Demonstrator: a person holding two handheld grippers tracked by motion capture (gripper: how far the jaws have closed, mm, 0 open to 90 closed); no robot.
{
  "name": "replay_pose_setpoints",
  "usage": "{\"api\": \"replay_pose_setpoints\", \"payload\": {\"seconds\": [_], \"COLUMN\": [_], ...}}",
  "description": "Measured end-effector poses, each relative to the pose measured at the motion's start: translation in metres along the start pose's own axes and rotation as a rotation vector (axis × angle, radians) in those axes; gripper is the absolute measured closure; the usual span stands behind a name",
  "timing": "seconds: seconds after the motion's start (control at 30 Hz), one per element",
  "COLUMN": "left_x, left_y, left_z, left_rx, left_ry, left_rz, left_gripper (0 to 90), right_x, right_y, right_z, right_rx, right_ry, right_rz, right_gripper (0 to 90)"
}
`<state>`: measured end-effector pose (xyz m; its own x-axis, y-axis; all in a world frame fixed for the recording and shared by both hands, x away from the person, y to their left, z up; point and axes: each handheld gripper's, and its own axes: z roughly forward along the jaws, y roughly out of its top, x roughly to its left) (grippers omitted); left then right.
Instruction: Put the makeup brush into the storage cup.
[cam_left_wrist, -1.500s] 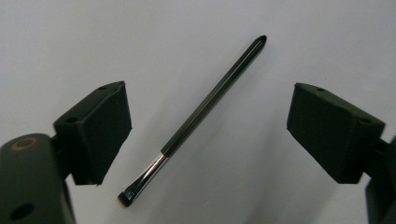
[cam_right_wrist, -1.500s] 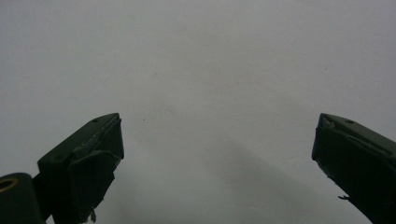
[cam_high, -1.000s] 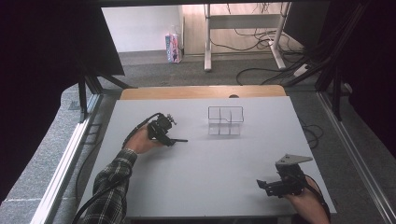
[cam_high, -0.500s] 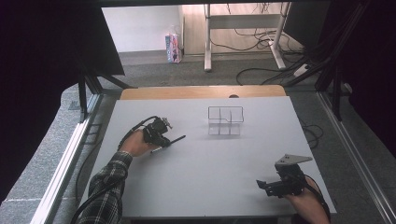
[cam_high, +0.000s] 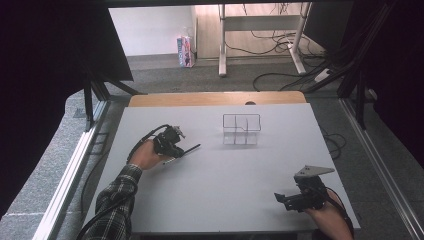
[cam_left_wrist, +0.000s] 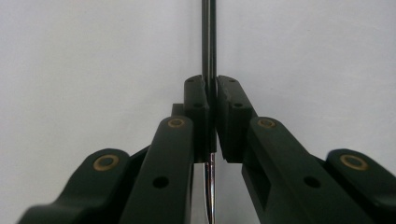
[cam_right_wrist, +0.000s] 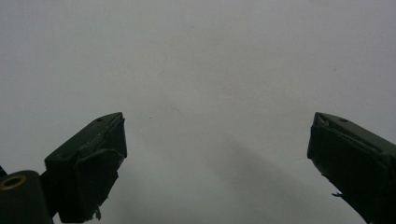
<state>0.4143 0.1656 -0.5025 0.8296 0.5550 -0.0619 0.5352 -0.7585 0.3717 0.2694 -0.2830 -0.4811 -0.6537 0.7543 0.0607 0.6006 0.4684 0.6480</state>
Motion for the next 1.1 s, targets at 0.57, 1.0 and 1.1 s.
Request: {"api": "replay_pose_setpoints", "payload": {"seconds": [0.57,1.0,1.1], "left_x": [-0.029,-0.064,-0.073], "left_y": [-0.009,-0.019,-0.022], "left_z": [-0.026,-0.043,-0.045], "left_rx": [-0.089,-0.137,-0.147], "left_ry": [0.017,0.027,0.029], "left_rz": [0.044,0.089,0.098], "left_gripper": [84.0,83.9,83.9], "right_x": [0.001,0.001,0.002], "right_y": [0.000,0.000,0.001], "right_z": [0.000,0.000,-0.001], "right_rx": [-0.009,-0.030,-0.039], "right_ry": [0.017,0.013,0.017], "right_rz": [-0.015,-0.049,-0.047], "right_gripper": [3.5,2.6,2.5]}}
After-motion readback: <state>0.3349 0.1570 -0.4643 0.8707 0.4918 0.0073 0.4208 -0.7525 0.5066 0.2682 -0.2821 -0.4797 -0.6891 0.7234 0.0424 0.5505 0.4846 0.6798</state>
